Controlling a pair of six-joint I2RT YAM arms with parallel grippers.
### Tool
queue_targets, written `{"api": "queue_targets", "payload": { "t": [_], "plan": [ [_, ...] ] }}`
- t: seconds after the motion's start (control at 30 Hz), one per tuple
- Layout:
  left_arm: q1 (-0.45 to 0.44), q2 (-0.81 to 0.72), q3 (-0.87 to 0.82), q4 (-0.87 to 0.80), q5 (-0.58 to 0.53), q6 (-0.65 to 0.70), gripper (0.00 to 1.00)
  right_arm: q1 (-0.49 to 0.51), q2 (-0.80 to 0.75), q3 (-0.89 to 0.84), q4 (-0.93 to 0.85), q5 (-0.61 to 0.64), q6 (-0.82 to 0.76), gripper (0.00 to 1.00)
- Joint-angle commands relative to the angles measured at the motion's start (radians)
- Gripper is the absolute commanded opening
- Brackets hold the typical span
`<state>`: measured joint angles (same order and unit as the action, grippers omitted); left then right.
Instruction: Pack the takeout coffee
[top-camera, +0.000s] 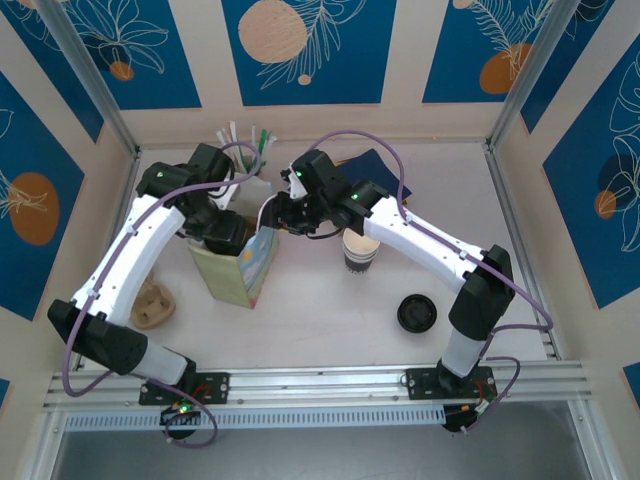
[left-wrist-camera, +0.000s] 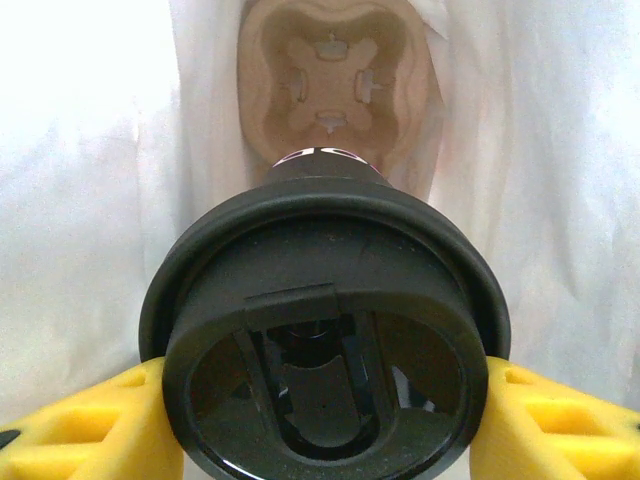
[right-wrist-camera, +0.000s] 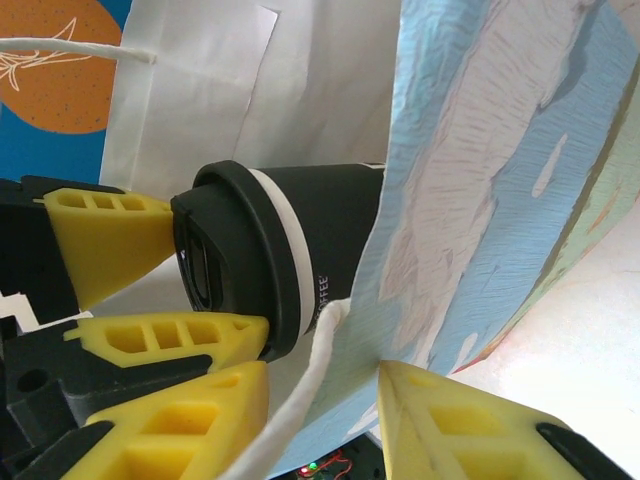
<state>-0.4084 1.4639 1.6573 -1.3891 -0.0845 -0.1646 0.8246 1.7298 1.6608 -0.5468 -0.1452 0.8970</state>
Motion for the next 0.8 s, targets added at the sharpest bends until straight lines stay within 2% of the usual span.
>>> {"api": "queue_targets", "payload": {
  "t": [0.0,0.43,0.77],
  "plan": [
    [0.013,0.019,-0.014,0.012,0.033,0.028,0.55,0.008,-0.009,0.019,-0.028,-0.027,-0.03,0.36],
    [0.012,0.066,-0.031,0.035,0.054,0.03,0.55,0.035,-0.078,0.014,-0.049,-0.017,-0.111,0.55],
    [0.012,0.082,-0.028,0.036,0.055,0.035,0.55,0.035,-0.177,-0.123,-0.061,-0.064,-0.154,0.64]
  ]
}}
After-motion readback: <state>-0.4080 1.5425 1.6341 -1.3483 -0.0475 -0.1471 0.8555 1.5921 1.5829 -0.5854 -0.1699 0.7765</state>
